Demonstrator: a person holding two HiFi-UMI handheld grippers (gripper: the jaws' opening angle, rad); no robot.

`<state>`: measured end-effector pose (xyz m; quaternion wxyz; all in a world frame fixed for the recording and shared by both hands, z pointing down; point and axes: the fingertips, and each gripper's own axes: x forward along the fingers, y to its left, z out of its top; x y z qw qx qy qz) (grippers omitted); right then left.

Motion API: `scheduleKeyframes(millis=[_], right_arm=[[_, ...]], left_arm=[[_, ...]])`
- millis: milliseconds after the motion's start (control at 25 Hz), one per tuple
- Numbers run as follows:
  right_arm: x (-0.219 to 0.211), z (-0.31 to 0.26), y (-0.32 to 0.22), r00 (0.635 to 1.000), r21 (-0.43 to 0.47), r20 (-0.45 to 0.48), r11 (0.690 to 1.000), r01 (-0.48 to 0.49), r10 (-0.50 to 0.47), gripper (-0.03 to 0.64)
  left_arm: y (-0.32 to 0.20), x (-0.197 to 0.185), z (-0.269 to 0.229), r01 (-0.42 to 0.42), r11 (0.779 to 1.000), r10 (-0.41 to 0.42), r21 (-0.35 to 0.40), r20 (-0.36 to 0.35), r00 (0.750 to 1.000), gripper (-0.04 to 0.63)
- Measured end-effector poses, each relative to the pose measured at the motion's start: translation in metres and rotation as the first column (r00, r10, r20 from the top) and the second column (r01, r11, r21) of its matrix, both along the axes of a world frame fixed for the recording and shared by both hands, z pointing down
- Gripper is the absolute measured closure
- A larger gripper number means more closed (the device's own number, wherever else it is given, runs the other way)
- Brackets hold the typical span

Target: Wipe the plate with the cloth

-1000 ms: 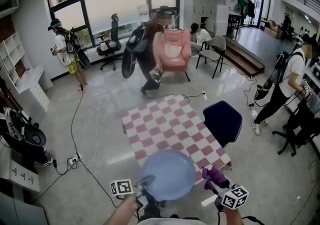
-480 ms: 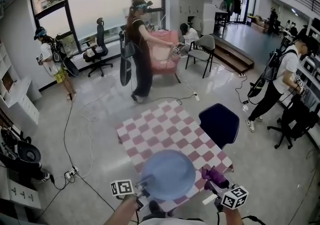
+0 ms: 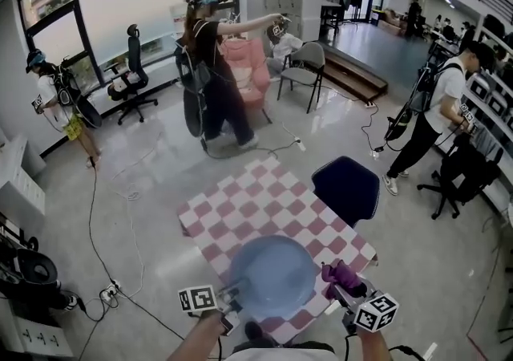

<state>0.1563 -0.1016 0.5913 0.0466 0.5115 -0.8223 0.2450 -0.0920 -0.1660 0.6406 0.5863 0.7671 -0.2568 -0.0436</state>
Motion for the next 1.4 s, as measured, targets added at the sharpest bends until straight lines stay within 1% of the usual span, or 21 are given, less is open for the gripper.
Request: scheduleKeyframes(millis=[200,440,560,680,840,1040,1160,1200,1280,1400], right_arm=[[-0.021,-0.001,-0.015,1.0,0.001,0.003,1.0,-0.031,0.031,0.457],[-0.041,0.0,-0.029,1.0,-0.015,-0.026,1.0,-0.004,0.004,0.457],[-0.048,0.003,-0.038,0.998,-0.039,-0.059,0.999,0.036,-0.038,0.457],[-0.054,0.006,-0.046,0.991,-0.058,-0.086,0.994,0.097,-0.102,0.457],[-0.06,0.008,-0.056,0.97,-0.091,-0.132,0.977,0.193,-0.204,0.457],[-0.064,0.011,-0.075,0.913,-0.14,-0.253,0.946,0.292,-0.319,0.454],[-0.063,0.009,-0.085,0.864,-0.158,-0.343,0.929,0.334,-0.369,0.454],[-0.063,0.008,-0.088,0.839,-0.167,-0.38,0.921,0.352,-0.389,0.453],[-0.062,0.011,-0.095,0.776,-0.195,-0.465,0.905,0.379,-0.425,0.453],[-0.058,0.023,-0.101,0.686,-0.245,-0.572,0.891,0.381,-0.45,0.451]], left_arm=[[-0.018,-0.009,0.005,-0.042,0.999,0.042,-0.006,-0.006,0.999,0.555],[-0.028,-0.012,0.006,-0.075,0.997,0.074,0.018,0.044,0.996,0.555],[-0.034,-0.01,0.005,-0.062,0.997,0.06,0.035,0.045,0.997,0.555],[-0.036,-0.004,0.003,-0.032,0.998,0.03,0.049,0.045,0.999,0.555],[-0.033,0.006,-0.004,0.009,0.998,-0.013,0.066,0.065,0.998,0.555],[-0.022,0.029,-0.009,0.008,0.993,-0.02,0.114,0.103,0.994,0.555],[-0.013,0.043,-0.009,0.014,0.993,-0.026,0.113,0.104,0.994,0.555],[-0.01,0.047,-0.01,0.012,0.993,-0.023,0.114,0.102,0.995,0.555],[-0.006,0.056,-0.012,-0.004,0.993,-0.009,0.12,0.107,0.994,0.555],[-0.002,0.064,-0.011,-0.027,0.991,0.009,0.134,0.133,0.991,0.555]])
